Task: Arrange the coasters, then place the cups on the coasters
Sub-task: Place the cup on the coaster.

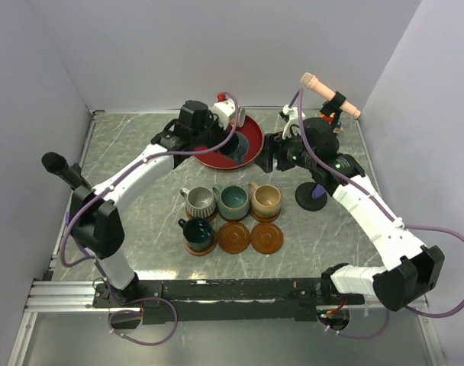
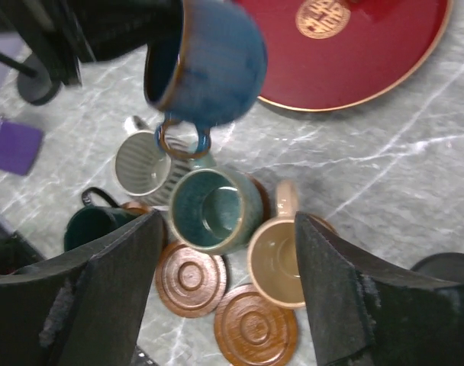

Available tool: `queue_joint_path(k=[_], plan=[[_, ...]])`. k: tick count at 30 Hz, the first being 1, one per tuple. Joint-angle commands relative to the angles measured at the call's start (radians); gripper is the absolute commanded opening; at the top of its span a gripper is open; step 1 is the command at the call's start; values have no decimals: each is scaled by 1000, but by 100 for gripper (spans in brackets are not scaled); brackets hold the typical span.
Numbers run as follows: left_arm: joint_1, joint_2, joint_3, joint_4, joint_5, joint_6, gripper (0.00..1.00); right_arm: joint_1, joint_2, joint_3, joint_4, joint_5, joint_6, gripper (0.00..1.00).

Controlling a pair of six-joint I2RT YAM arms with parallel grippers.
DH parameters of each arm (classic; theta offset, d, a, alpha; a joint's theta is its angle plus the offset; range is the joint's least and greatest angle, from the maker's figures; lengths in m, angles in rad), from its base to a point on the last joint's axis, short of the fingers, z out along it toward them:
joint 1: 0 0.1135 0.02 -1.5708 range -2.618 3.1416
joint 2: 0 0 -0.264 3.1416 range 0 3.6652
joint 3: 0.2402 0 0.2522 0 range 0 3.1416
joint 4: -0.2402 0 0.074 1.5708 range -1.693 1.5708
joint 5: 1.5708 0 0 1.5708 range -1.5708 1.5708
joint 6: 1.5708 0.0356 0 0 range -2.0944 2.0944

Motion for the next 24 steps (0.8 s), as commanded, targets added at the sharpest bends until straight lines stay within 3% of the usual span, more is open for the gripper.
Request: queue_joint_path(k=[1,10,24], plan=[[-52,-145,-84,20,17,142,1,-16,-45,9,46,-73,53,79],[-171,-261,-210,19,-58,174,1,-39,-45,-104,152,-263,244,90],[-301,-339,-299,79,-158,145,1,-33,-7,-202,212,-360,353,91]])
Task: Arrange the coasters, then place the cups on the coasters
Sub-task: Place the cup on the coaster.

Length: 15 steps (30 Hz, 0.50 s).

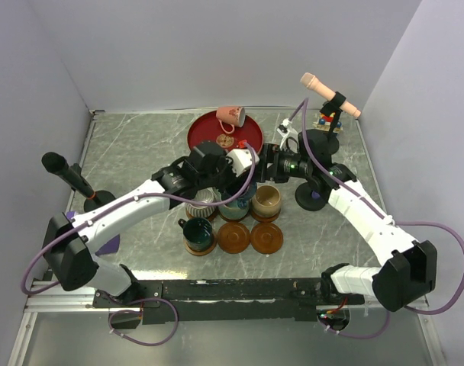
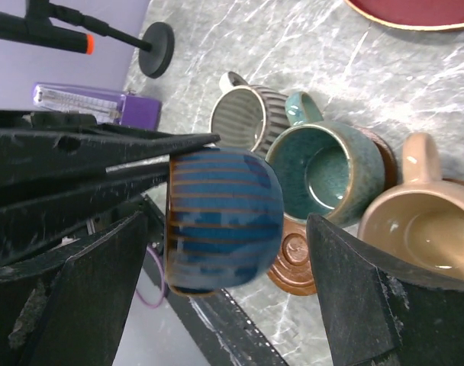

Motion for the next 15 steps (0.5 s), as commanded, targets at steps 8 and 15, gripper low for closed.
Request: queue_joint_path(k=[8,15], plan=[[-55,-61,-5,155,-91,-9,1,22,24,-40,59,-63,54,89],[-61,-92,-30,201,-80,-7,1,26,23,-64,64,-64,56,81]])
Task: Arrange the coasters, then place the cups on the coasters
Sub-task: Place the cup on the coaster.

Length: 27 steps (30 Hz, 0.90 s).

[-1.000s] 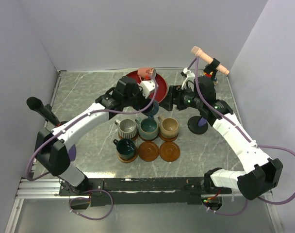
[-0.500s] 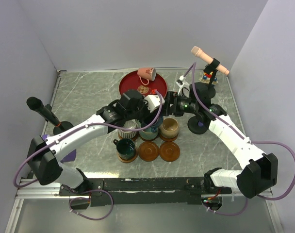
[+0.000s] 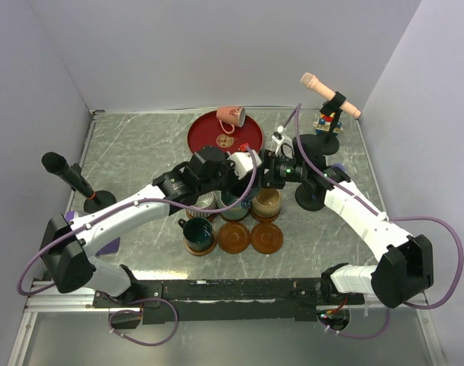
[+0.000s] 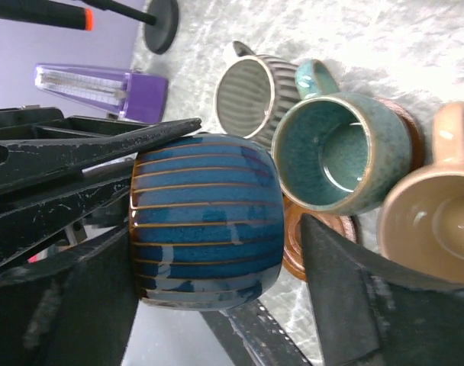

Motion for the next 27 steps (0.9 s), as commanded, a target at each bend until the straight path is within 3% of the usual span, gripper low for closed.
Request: queue_joint_path(k=[1,6,7,10,14,16,21,24,27], plan=[[-8,-64,10,111,0,-8,1,5,-9,-19,54,-15,18,73],[-10,-70,6,122,-6,-31,1,5,-18,-24,75,-17,40,47],[-9,-73,3,127,-9,-36,2,5,-18,-24,80,-17,46,39],[-9,-84,-6,144,-23,-56,20,5,-25,-30,101,-10,66,19],[-9,-86,-13,151,-72,-94,47,5,-28,-29,118,6,83,3],[-11,-90,-20,162,-106,-105,54,5,-29,-25,123,16,90,0],[-8,-107,-29,180,-227,-145,84,4,-31,-15,136,48,110,0],[-8,-151,-60,219,-402,-220,89,4,-31,-12,159,77,135,0],[-8,-216,-111,289,-589,-390,92,5,-22,1,176,100,156,0]])
